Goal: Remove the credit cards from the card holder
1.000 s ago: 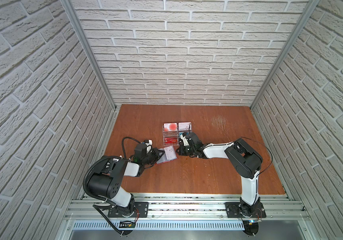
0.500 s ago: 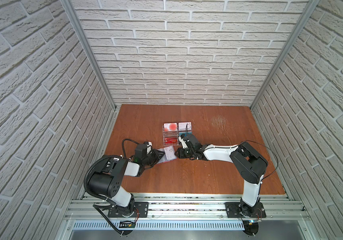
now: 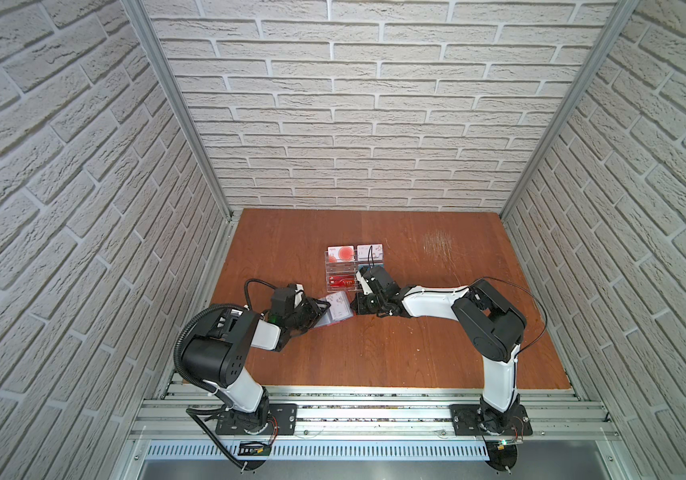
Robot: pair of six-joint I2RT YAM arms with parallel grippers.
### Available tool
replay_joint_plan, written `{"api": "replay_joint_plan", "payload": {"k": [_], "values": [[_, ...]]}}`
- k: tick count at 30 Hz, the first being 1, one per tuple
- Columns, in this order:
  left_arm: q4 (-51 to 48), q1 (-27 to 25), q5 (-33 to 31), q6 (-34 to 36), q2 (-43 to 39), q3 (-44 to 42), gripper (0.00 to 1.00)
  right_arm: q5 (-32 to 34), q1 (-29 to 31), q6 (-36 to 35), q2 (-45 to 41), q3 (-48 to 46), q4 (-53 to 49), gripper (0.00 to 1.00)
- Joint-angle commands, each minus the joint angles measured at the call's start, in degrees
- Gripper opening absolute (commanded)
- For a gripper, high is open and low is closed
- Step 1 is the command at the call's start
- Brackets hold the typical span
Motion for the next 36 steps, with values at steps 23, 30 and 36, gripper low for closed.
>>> {"api": "replay_joint_plan", "payload": {"k": [23, 30, 36], "values": [[7.52, -1.44, -0.14, -2.98, 3.87, 1.17, 0.31, 1.15, 0.29, 0.82, -4.83, -0.38, 0.57, 0.26], [8.37, -1.49, 0.13, -3.16, 4.72, 1.19, 0.32, 1.79, 0.20, 1.00, -3.83, 1.28, 0.22, 0.29], [9.55, -1.44, 0.30, -3.53, 5.33, 0.87, 0.32, 0.52, 0.20, 2.62, -2.68, 0.92, 2.70, 0.29]]}}
